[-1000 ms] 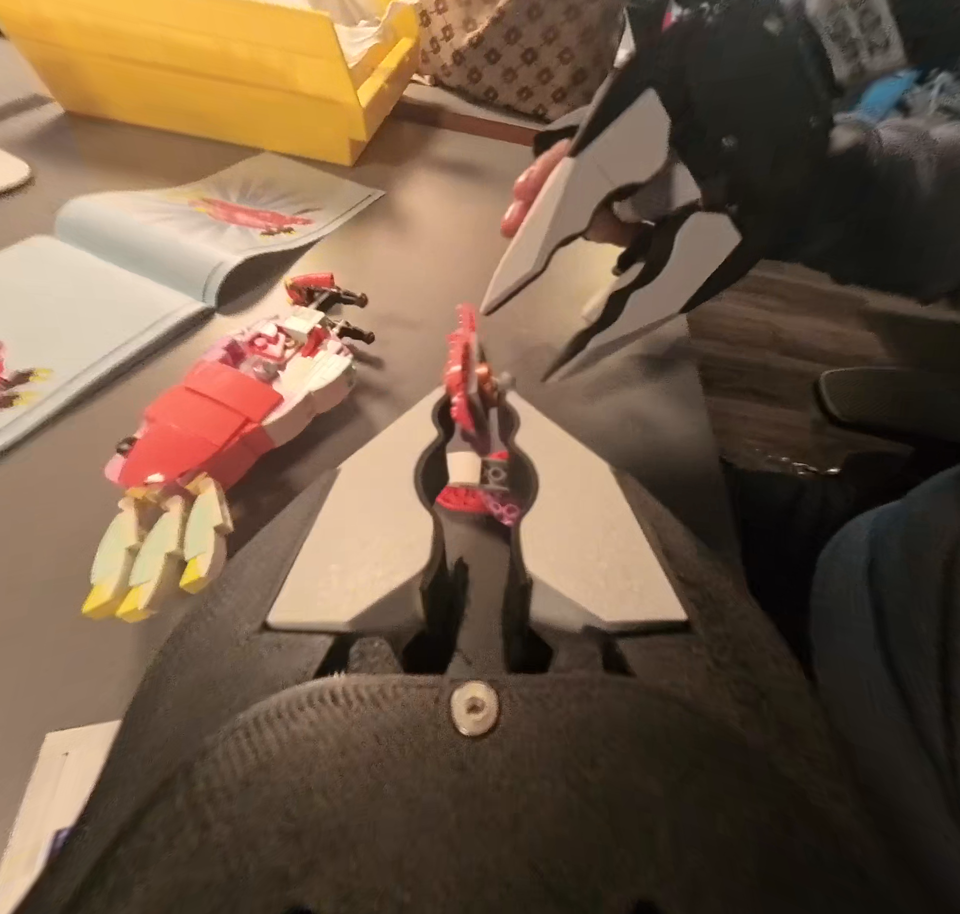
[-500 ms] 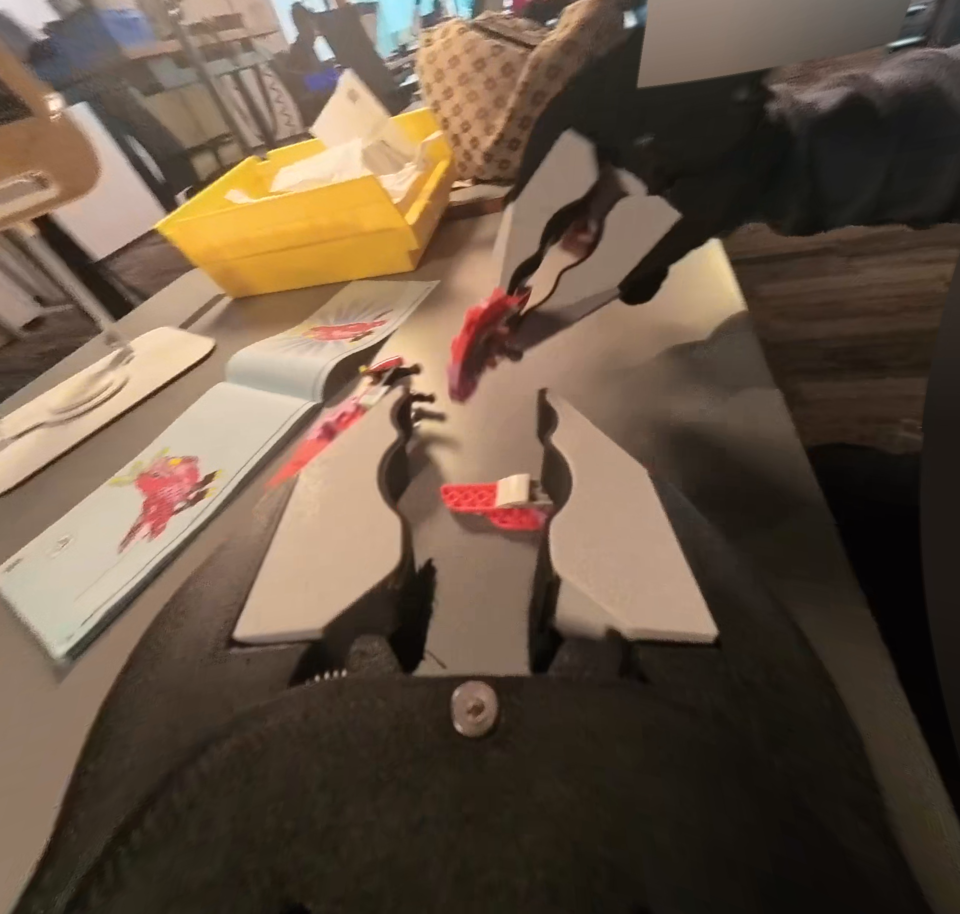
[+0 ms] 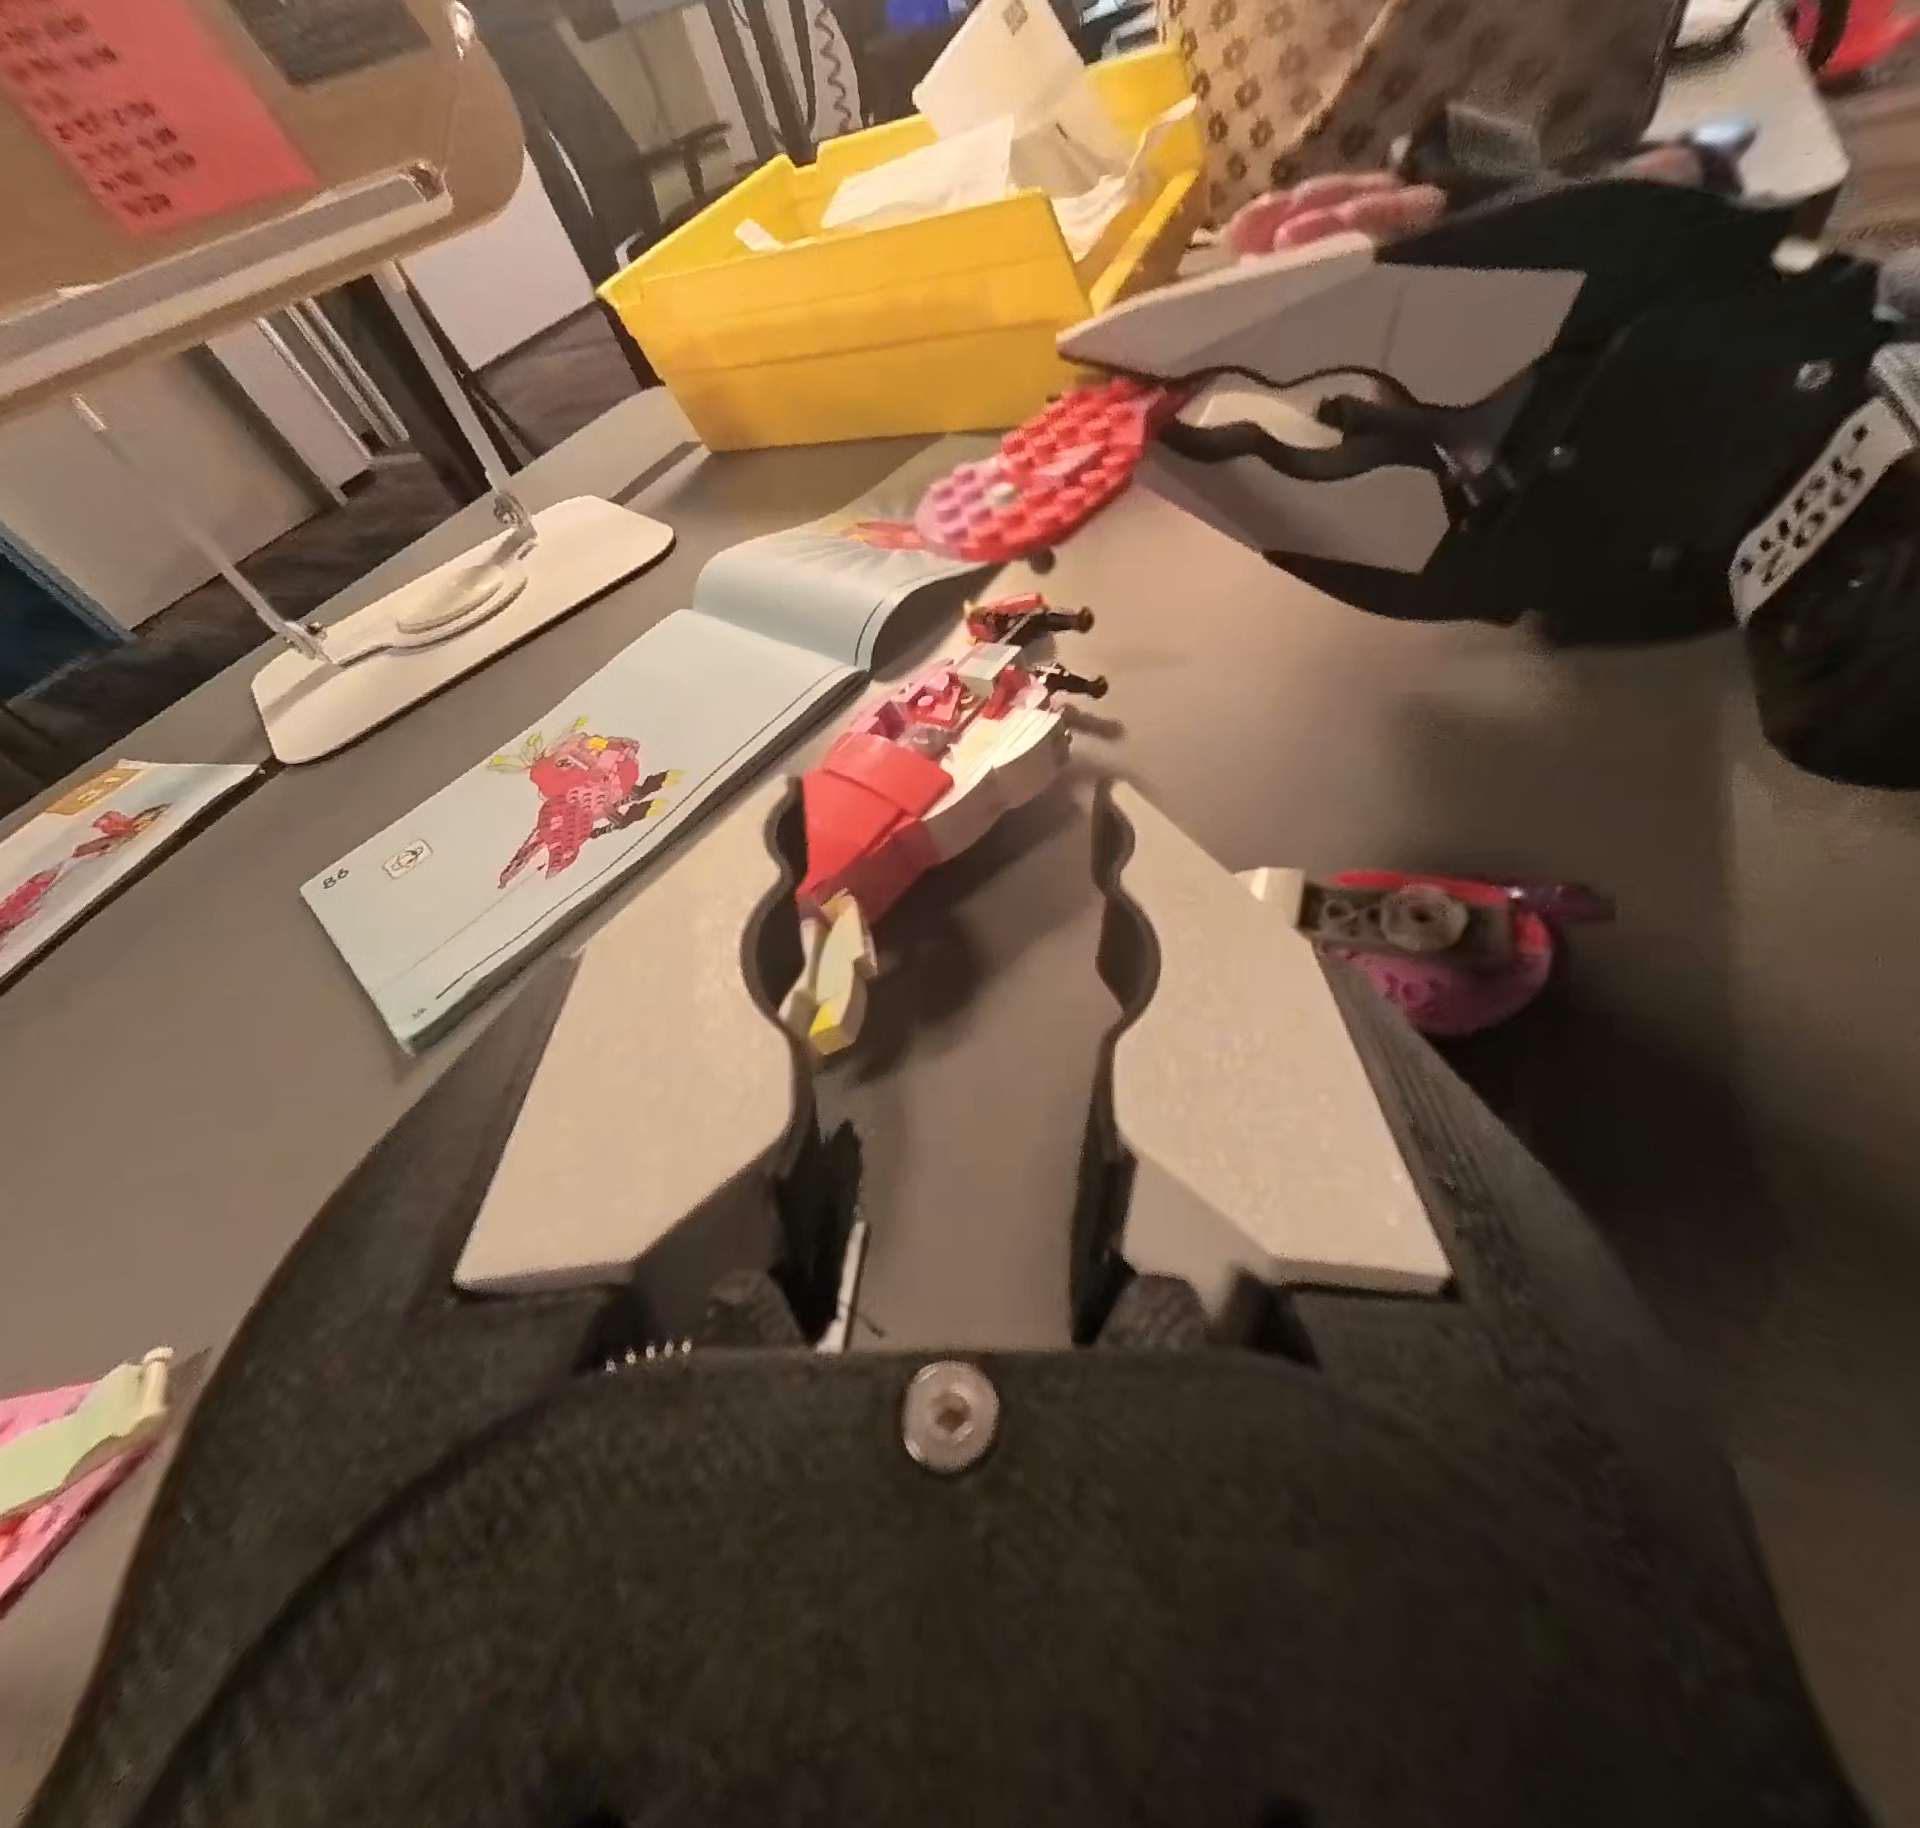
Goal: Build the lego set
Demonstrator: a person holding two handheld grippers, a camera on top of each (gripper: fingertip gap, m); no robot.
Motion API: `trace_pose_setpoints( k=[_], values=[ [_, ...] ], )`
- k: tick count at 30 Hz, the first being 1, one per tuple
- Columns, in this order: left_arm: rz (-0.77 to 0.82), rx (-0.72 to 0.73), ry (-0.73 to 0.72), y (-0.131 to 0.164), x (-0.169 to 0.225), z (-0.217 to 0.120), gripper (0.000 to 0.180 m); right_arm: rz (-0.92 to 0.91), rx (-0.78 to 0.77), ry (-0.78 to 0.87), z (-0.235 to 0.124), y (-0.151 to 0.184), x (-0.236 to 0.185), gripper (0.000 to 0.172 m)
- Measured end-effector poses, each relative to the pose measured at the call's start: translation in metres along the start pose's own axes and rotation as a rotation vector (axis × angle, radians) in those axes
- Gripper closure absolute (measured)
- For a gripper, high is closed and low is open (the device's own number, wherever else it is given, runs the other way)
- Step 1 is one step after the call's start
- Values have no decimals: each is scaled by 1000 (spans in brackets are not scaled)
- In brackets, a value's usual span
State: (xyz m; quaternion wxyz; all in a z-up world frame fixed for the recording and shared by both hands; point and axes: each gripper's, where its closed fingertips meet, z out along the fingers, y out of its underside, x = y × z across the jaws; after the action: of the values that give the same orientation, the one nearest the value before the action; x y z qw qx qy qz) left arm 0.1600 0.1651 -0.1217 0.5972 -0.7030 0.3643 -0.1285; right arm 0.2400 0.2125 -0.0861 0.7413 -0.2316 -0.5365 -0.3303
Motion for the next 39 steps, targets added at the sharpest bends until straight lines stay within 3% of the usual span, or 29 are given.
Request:
trace_pose_setpoints(
  k=[7, 16, 21, 25, 30, 35, 39],
  values=[
    [24, -187, 71, 21, -15, 23, 99, -106, -3, 3, 7, 10, -13, 165],
    [152, -319, 195, 37, -22, 57, 111, 37, -93, -87, 15, 29, -26, 166],
    [168, -337, 239, 44, -16, 65, 121, 223, -157, -247, 19, 30, -46, 166],
    [180, -315, 234, 44, -16, 65, 122, 255, -159, -304, 22, 17, -50, 166],
    [164, -305, 231, 44, -16, 65, 122, 96, -154, -277, 24, 11, -52, 166],
    [160, -337, 222, 50, -18, 63, 109, -91, -102, -213, 22, 5, -52, 165],
    [113, -357, 235, 53, -20, 63, 116, -126, -91, -200, 23, 4, -54, 165]
  ],
)
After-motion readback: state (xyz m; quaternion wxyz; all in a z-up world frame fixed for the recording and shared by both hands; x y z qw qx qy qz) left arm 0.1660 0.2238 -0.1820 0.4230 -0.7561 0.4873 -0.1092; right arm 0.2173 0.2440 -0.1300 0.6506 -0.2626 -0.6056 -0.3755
